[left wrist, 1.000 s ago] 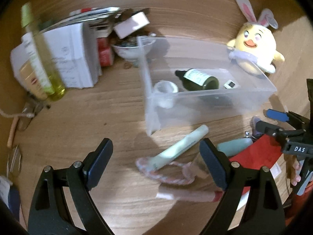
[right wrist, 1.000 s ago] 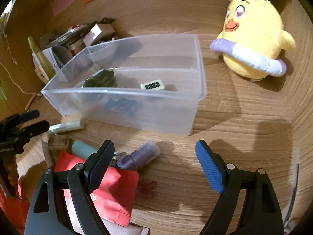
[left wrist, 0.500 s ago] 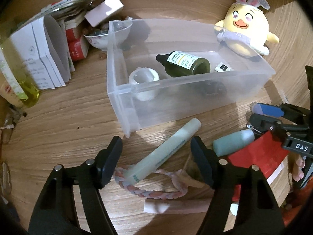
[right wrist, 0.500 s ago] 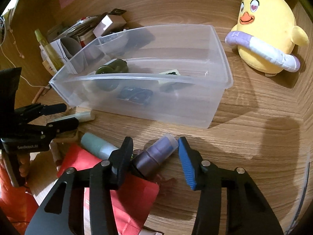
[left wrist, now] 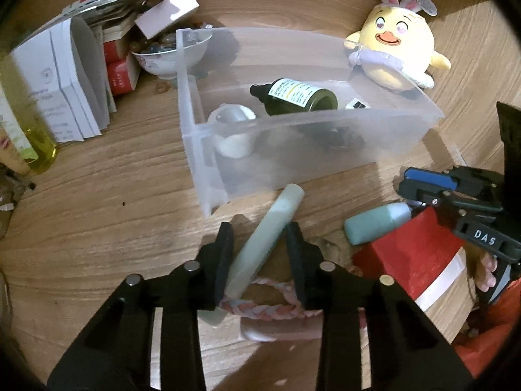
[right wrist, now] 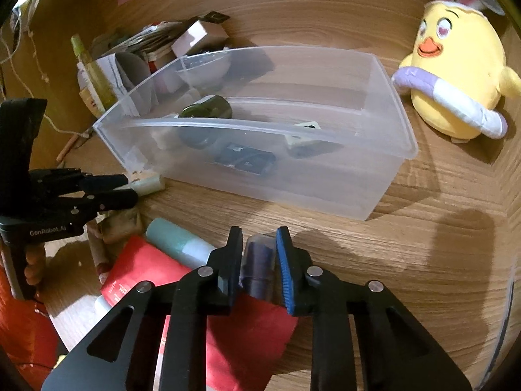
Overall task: Organize objects
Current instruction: 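Close right tool on purple bottle while left tool grasps pale green tube, then lift purple bottle in right tool while left tool carries green tube toward bin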
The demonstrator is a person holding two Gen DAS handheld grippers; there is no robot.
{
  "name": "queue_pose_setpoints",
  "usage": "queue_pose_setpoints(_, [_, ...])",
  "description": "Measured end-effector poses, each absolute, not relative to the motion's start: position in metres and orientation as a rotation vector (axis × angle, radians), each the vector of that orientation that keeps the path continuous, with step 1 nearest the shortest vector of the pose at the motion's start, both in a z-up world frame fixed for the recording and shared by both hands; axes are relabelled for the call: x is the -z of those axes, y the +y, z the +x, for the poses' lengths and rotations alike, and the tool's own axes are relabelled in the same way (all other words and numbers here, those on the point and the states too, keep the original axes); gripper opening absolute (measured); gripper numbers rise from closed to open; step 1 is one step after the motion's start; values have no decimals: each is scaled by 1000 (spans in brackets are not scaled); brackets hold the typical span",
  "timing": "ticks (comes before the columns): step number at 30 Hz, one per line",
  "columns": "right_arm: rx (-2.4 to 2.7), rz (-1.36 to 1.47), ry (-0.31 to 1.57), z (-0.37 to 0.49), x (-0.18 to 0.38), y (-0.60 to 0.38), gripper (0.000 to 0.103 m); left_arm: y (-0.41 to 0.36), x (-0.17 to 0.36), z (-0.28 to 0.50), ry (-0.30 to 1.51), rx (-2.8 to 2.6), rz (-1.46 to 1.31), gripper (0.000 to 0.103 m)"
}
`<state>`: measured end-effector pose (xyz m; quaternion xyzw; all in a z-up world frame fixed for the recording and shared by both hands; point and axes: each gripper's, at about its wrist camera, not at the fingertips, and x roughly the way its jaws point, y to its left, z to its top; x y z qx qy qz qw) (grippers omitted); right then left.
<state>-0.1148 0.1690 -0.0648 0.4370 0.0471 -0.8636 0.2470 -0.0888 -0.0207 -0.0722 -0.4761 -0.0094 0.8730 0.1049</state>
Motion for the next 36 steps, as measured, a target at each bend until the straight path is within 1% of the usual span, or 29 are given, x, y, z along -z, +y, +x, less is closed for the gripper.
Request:
queue_pose_setpoints(3, [2359, 1199, 159, -112, 63, 170, 21, -20, 72, -87, -3, -2573, -1410, 31])
queue_pose_setpoints(5, [2361, 1204, 168, -111, 62, 172, 29, -20, 72, -89, 15, -2566, -1420, 31])
queue_pose_setpoints(7, [2368, 1207, 168, -110, 61, 175, 39, -19, 73, -93, 30, -2562, -1425, 31])
queue_pose_setpoints(15, [2365, 1211, 149, -105, 61, 185, 40, -4, 74, -105, 108, -2540, -1414, 30])
queue_pose_setpoints(19, [2338, 1221, 154, -106, 65, 182, 40, -1, 74, -101, 121, -2550, -1402, 24])
queue_pose_setpoints(21, [2334, 1230, 144, -108, 67, 180, 40, -2, 73, -98, 121, -2563, -1396, 18])
queue_pose_setpoints(22, [2332, 1232, 136, -109, 69, 180, 40, -4, 72, -97, 117, -2572, -1397, 15])
queue_pose_setpoints(23, [2334, 1229, 135, -109, 69, 179, 40, -6, 72, -95, 104, -2577, -1395, 15])
queue_pose_setpoints(24, [2336, 1226, 138, -110, 69, 179, 37, -7, 71, -94, 94, -2583, -1391, 15])
queue_pose_setpoints(25, [2337, 1224, 137, -110, 69, 178, 31, -10, 69, -92, 82, -2593, -1382, 15])
queue_pose_setpoints(27, [2332, 1219, 134, -110, 70, 176, 23, -14, 67, -89, 68, -2613, -1370, 15])
queue_pose_setpoints(28, [2329, 1217, 127, -111, 71, 175, 22, -15, 65, -88, 59, -2619, -1365, 15])
queue_pose_setpoints(31, [2328, 1203, 109, -110, 71, 175, 18, -20, 61, -83, 28, -2639, -1347, 15])
queue_pose_setpoints(36, [2362, 1148, 95, -105, 62, 177, 18, -25, 50, -75, -12, -2677, -1294, 15])
